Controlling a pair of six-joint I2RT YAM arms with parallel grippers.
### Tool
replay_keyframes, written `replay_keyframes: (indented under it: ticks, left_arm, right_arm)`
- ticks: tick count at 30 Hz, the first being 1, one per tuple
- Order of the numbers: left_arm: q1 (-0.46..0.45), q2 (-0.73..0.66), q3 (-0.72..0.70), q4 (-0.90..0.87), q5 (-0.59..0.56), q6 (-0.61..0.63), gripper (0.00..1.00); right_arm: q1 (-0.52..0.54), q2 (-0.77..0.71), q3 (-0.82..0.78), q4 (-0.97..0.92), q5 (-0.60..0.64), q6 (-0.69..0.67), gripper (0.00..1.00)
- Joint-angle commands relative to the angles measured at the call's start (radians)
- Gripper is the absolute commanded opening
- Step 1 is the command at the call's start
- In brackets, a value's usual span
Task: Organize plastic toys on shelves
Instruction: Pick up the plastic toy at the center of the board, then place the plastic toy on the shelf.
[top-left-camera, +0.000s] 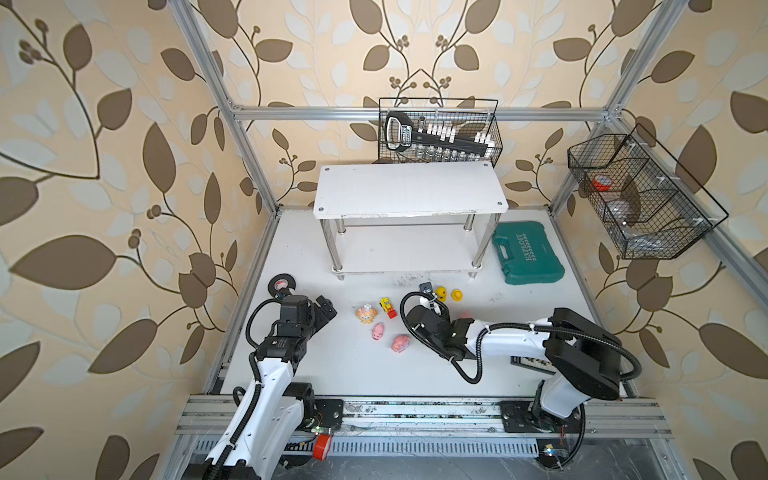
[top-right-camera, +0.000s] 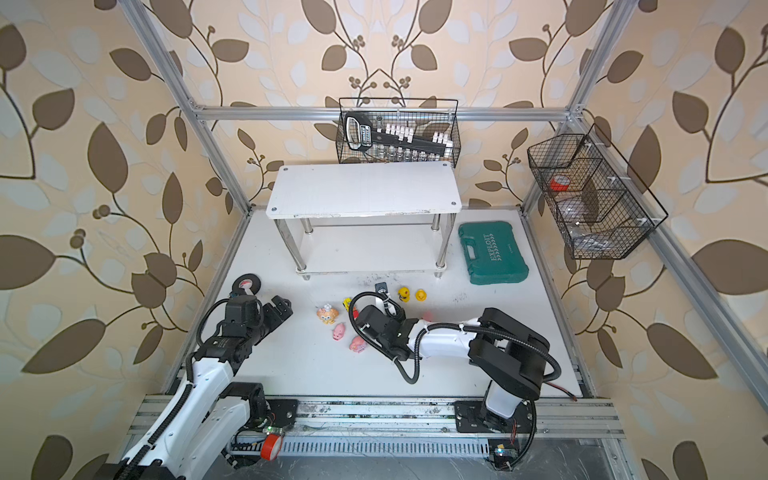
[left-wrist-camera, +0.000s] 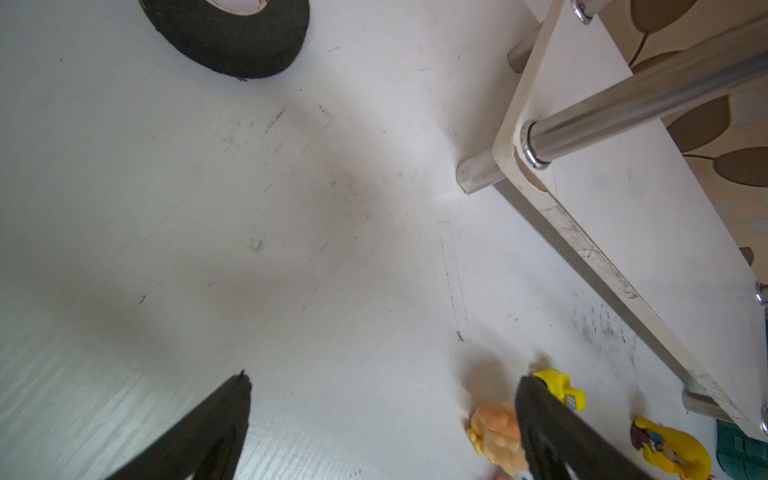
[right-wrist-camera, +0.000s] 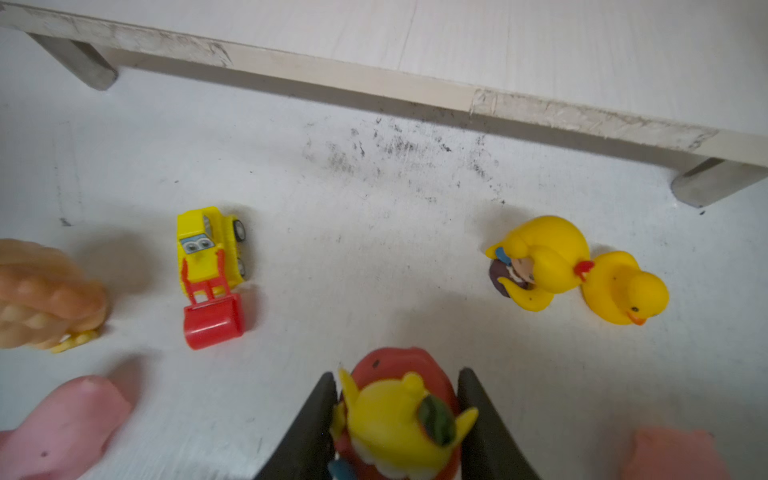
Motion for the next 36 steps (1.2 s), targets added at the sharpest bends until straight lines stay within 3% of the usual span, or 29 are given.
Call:
replay_keyframes:
  ticks: [1, 5, 9, 14, 19, 29, 36]
  left_arm:
    - [0.005, -0.001, 0.0, 0.028, 0.008, 0.012, 0.99]
    - [0.005, 0.007, 0.003, 0.034, 0.01, 0.012, 0.99]
    - [0.005, 0.006, 0.003, 0.034, 0.012, 0.014, 0.99]
    - [0.005, -0.003, 0.0, 0.031, 0.015, 0.014, 0.99]
    - [0.005, -0.005, 0.0, 0.03, 0.017, 0.013, 0.99]
    - [0.005, -0.003, -0.002, 0.033, 0.025, 0.014, 0.99]
    - [0.005, 0.001, -0.002, 0.034, 0.029, 0.014, 0.99]
  right_arm:
    - [0.008, -0.095, 0.08, -0.103, 0.004, -0.04, 0.31]
    - [0.008, -0.162, 0.19, -0.237, -0.06, -0.092, 0.3]
    - [0.009, -0.163, 0.418, -0.476, -0.106, -0.102, 0.28]
    - [0.008, -0.141, 0.718, -0.716, -0.099, -0.107, 0.26]
    - [-0.003, -0.117, 0.968, -0.831, -0.069, -0.157, 0.28]
    - [-0.243, 0.126, 1.506, -1.036, -0.113, -0.269, 0.27]
    - [-0.372, 0.222, 1.58, -1.007, -0.165, -0.344, 0.27]
